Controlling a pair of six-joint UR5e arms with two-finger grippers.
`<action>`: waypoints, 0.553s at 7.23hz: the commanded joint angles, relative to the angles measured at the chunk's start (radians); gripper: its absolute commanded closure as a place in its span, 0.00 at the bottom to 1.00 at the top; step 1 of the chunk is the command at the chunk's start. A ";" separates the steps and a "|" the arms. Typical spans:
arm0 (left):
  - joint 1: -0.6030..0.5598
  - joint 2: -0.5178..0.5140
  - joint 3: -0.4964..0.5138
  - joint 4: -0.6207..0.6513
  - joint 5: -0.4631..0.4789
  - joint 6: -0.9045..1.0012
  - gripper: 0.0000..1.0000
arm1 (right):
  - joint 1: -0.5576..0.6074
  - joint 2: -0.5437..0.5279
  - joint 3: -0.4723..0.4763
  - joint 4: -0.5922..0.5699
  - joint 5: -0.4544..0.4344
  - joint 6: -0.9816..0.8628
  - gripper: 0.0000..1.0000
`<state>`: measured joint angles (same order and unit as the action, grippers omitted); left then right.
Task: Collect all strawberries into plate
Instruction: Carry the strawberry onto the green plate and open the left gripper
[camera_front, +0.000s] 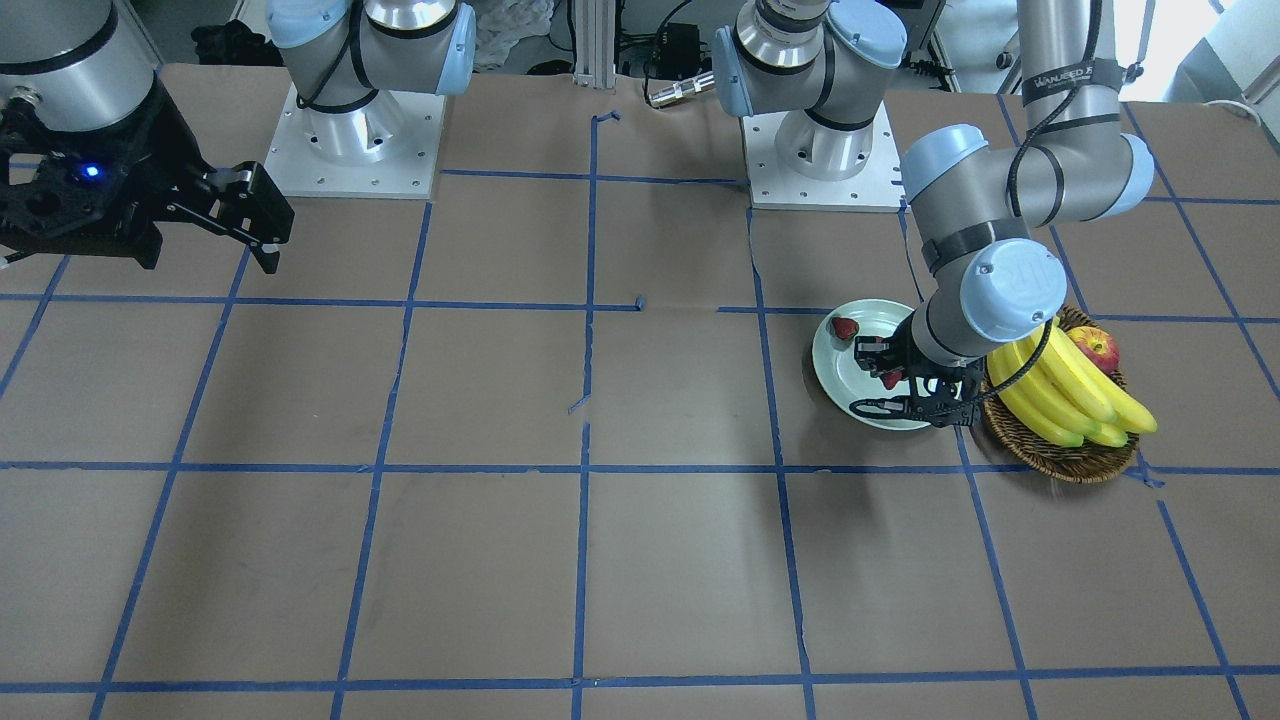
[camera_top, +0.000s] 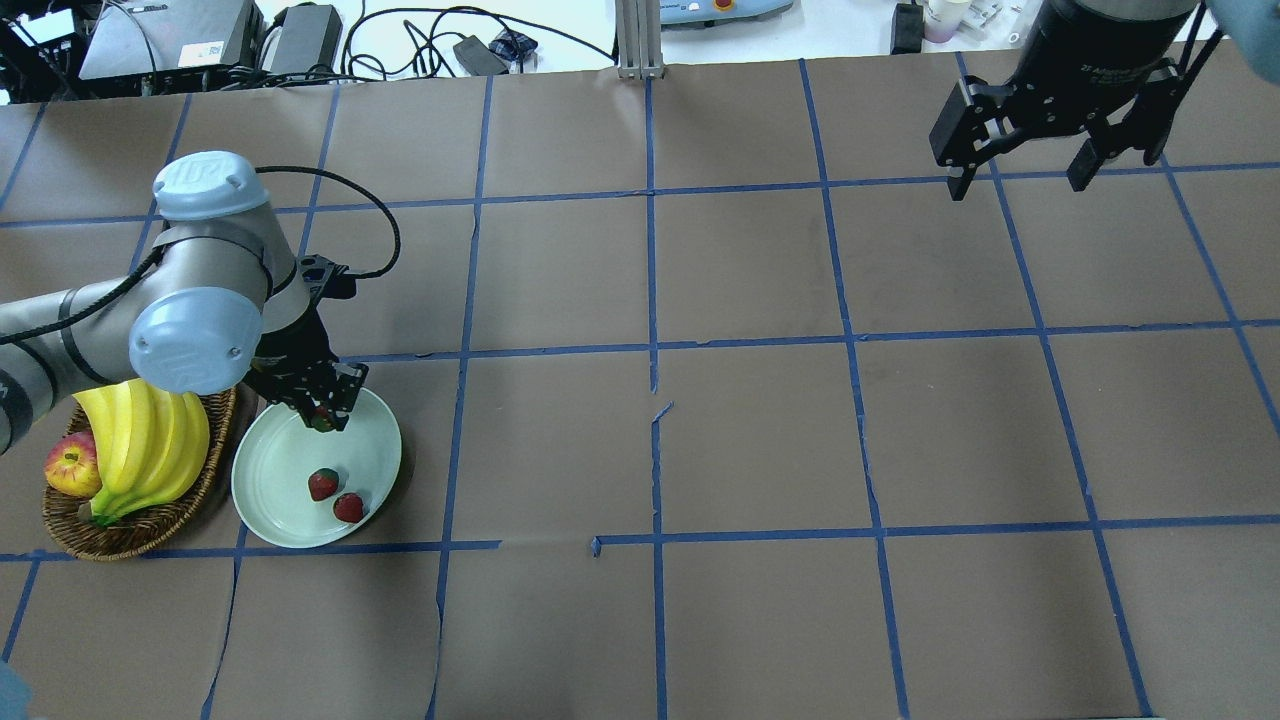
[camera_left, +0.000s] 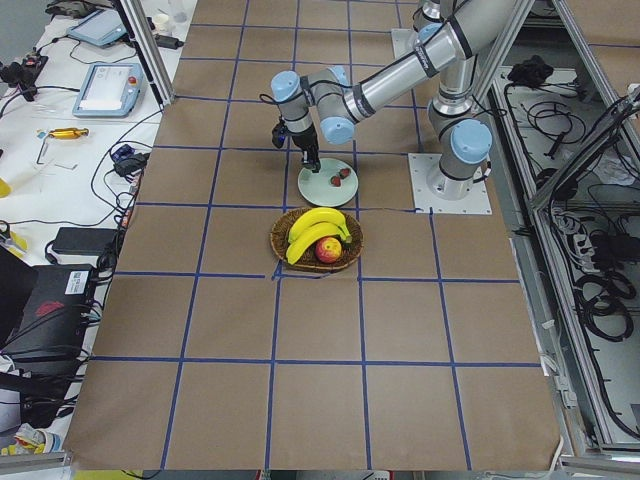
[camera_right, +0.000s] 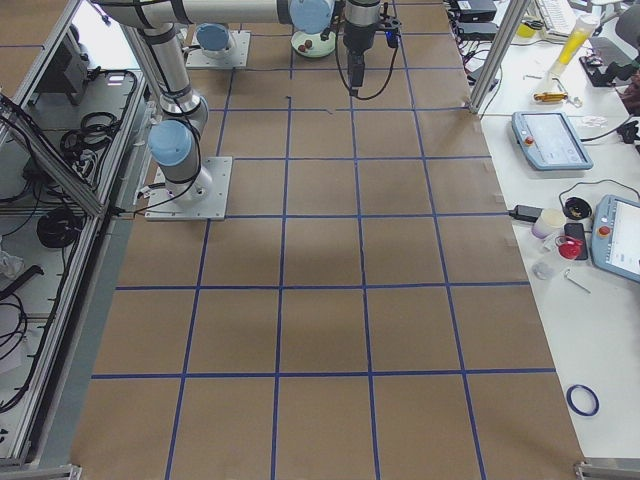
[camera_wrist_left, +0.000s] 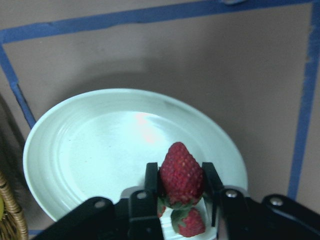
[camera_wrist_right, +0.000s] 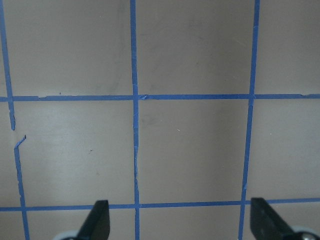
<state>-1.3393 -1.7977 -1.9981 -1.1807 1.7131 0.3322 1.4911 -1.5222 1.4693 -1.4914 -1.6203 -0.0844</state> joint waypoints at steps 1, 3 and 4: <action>0.020 0.035 -0.011 -0.011 0.000 0.022 0.00 | 0.000 0.000 0.000 -0.001 -0.001 0.000 0.00; -0.064 0.137 0.042 -0.013 -0.058 -0.094 0.00 | 0.000 0.000 0.000 0.000 0.002 0.000 0.00; -0.155 0.179 0.124 -0.025 -0.105 -0.178 0.00 | 0.000 0.000 -0.001 -0.001 0.000 0.000 0.00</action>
<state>-1.4013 -1.6744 -1.9503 -1.1958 1.6586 0.2503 1.4910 -1.5218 1.4687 -1.4919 -1.6194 -0.0843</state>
